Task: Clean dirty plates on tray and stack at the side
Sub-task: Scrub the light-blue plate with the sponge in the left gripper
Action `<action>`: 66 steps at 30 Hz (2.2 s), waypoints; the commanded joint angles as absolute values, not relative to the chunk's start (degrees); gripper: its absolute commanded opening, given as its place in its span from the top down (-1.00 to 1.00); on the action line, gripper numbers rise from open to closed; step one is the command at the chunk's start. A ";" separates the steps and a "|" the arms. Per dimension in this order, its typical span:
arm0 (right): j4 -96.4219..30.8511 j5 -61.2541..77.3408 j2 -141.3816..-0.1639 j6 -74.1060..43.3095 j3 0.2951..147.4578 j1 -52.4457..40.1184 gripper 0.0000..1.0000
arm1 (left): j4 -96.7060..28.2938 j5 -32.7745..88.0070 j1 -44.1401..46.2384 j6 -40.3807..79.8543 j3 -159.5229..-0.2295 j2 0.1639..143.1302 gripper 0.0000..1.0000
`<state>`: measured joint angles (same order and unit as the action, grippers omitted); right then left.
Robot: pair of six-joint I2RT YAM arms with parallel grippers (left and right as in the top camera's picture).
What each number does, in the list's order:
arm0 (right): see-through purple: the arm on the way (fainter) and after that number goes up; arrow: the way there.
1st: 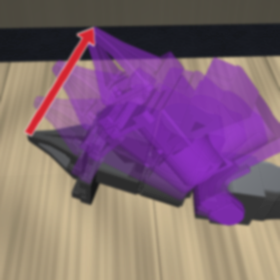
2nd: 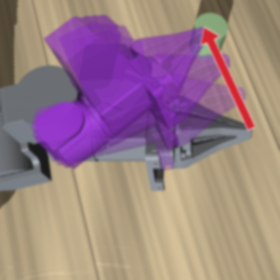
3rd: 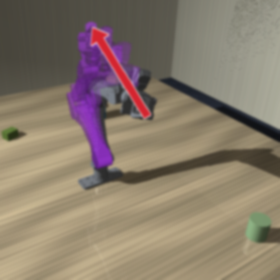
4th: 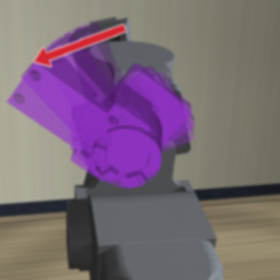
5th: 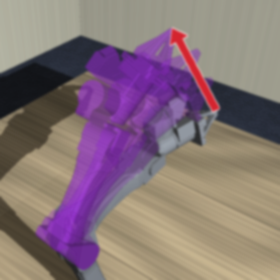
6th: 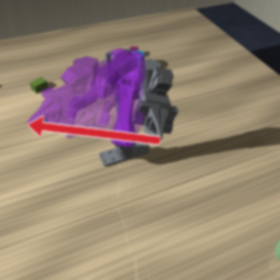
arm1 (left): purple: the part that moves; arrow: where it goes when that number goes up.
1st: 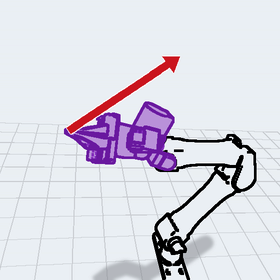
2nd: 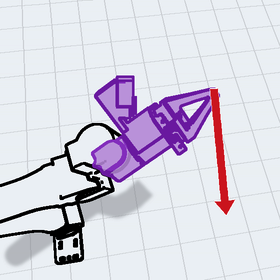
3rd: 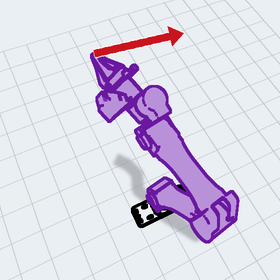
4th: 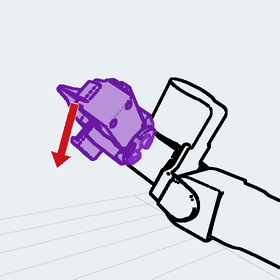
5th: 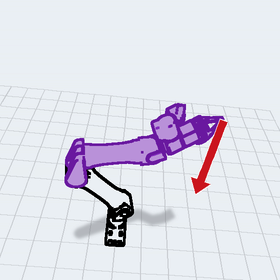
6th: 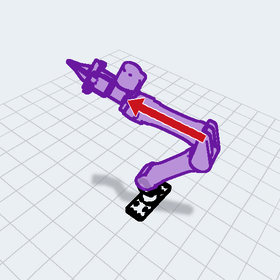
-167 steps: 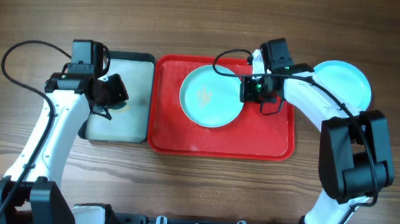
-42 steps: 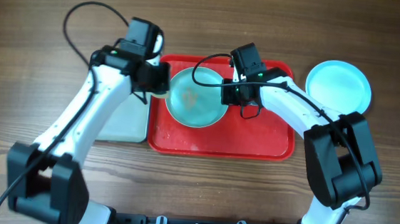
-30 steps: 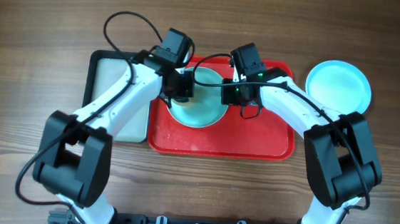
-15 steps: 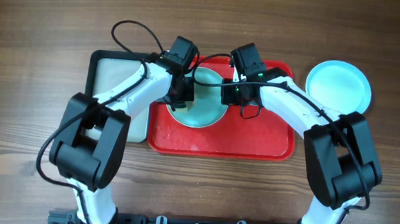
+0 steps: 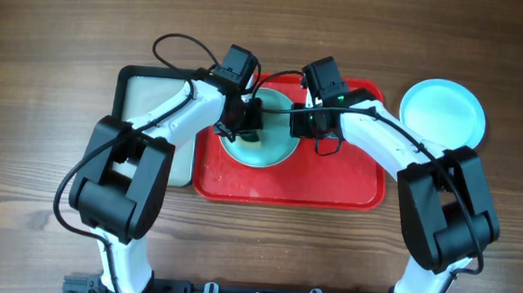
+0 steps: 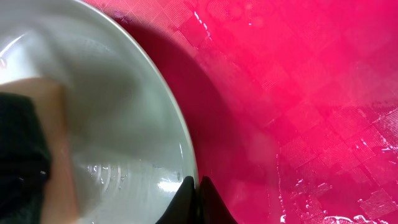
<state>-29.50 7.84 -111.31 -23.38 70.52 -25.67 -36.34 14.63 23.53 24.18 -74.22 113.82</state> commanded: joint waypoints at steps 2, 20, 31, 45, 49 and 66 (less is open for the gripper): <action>-29.12 8.99 -111.33 -24.14 70.15 -25.87 0.91 | -34.46 22.72 23.99 22.74 -74.28 115.77 0.92; -29.02 8.99 -111.33 -24.16 70.15 -25.87 0.91 | -42.19 9.61 21.30 22.74 -74.56 100.86 0.92; -28.99 8.97 -111.33 -24.16 70.15 -25.87 0.91 | -37.21 9.26 21.37 22.76 -69.95 107.50 0.92; -28.93 9.23 -111.33 -24.16 70.15 -25.87 0.91 | -33.69 2.11 21.37 24.51 -68.49 110.65 0.92; -28.95 9.23 -111.33 -24.18 70.15 -25.87 0.91 | -32.25 6.31 21.47 24.49 -68.45 112.75 0.92; -27.86 15.70 -111.33 -23.97 70.15 -25.87 0.91 | -27.33 16.84 23.27 26.46 -68.45 115.28 0.92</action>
<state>-28.73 10.24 -111.31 -24.01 70.32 -25.02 -27.55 13.43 21.50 25.06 -69.32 111.87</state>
